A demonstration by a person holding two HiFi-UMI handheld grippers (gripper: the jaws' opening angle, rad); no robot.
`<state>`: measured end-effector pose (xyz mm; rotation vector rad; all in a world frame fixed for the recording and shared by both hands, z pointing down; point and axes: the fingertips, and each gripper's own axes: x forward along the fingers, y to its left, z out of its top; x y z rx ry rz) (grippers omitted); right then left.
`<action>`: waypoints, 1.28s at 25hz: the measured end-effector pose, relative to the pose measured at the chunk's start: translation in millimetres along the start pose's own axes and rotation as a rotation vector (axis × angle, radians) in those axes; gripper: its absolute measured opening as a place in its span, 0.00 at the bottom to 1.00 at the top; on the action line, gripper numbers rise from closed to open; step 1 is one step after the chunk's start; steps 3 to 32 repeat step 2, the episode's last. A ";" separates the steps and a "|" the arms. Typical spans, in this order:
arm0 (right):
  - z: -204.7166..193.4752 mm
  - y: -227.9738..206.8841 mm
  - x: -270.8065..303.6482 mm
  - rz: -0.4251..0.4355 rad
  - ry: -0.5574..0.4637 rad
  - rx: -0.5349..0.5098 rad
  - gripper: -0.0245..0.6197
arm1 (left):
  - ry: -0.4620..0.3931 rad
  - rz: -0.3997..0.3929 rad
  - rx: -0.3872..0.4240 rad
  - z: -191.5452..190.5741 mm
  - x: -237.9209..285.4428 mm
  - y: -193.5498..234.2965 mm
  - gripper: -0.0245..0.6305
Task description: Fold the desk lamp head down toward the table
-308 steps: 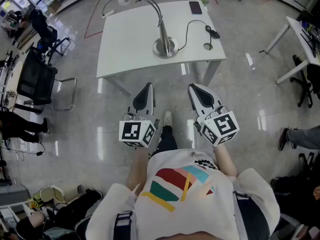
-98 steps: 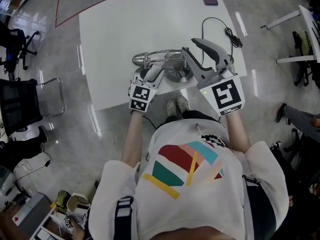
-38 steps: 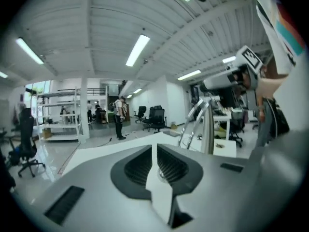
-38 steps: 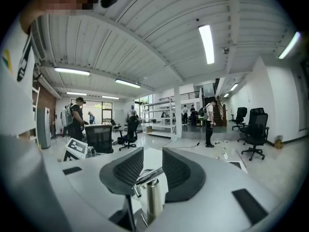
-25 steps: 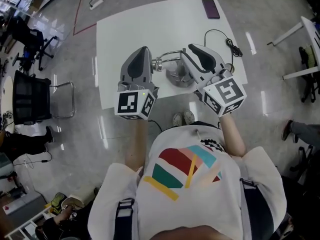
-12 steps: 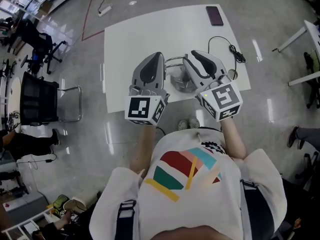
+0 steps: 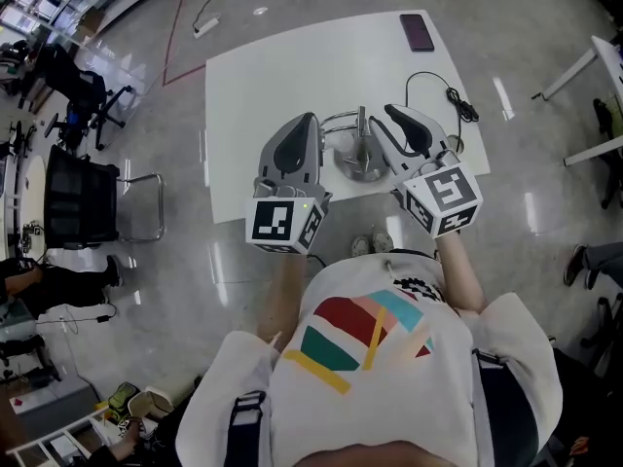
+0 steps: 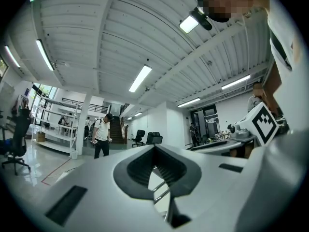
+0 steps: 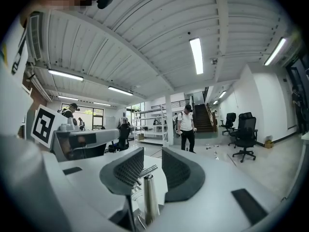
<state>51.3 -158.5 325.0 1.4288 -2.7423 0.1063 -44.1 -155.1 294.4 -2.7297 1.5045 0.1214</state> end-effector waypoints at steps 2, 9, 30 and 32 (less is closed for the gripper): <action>-4.1 -3.8 -3.3 -0.011 0.008 0.003 0.23 | 0.007 0.000 0.000 -2.9 -2.2 -1.3 0.11; -4.1 -3.8 -3.3 -0.011 0.008 0.003 0.23 | 0.007 0.000 0.000 -2.9 -2.2 -1.3 0.11; -4.1 -3.8 -3.3 -0.011 0.008 0.003 0.23 | 0.007 0.000 0.000 -2.9 -2.2 -1.3 0.11; -4.1 -3.8 -3.3 -0.011 0.008 0.003 0.23 | 0.007 0.000 0.000 -2.9 -2.2 -1.3 0.11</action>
